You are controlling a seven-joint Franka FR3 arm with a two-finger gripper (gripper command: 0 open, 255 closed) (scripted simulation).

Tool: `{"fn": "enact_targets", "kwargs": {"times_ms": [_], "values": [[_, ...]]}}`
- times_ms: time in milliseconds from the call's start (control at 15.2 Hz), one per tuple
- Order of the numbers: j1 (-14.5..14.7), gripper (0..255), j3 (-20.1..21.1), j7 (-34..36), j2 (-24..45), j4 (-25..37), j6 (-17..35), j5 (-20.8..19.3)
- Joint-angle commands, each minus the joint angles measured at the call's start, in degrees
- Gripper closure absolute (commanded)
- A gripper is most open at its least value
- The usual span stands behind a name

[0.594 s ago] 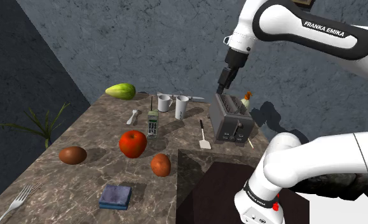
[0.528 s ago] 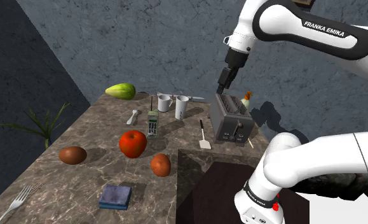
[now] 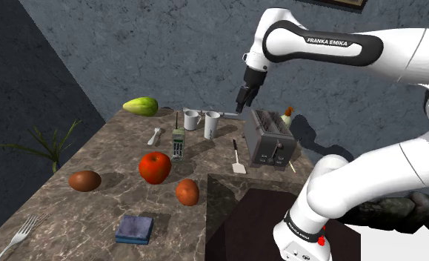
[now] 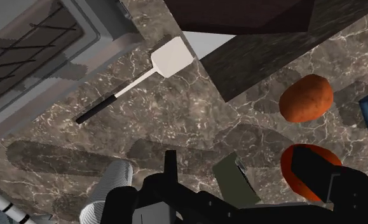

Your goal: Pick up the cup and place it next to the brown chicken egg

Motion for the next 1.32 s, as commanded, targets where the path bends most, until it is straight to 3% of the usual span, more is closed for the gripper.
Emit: {"fn": "enact_targets", "kwargs": {"times_ms": [0, 594, 1254], "values": [[-0.1, 0, -0.6, -0.6, 3.6, 0.4, 3.2, -0.5], [-0.6, 0, -3.5, -3.3, 21.6, 6.6, 14.8, -1.3], [-1.9, 0, -5.6, -6.9, 43.3, 20.6, 22.3, 0.5]]}}
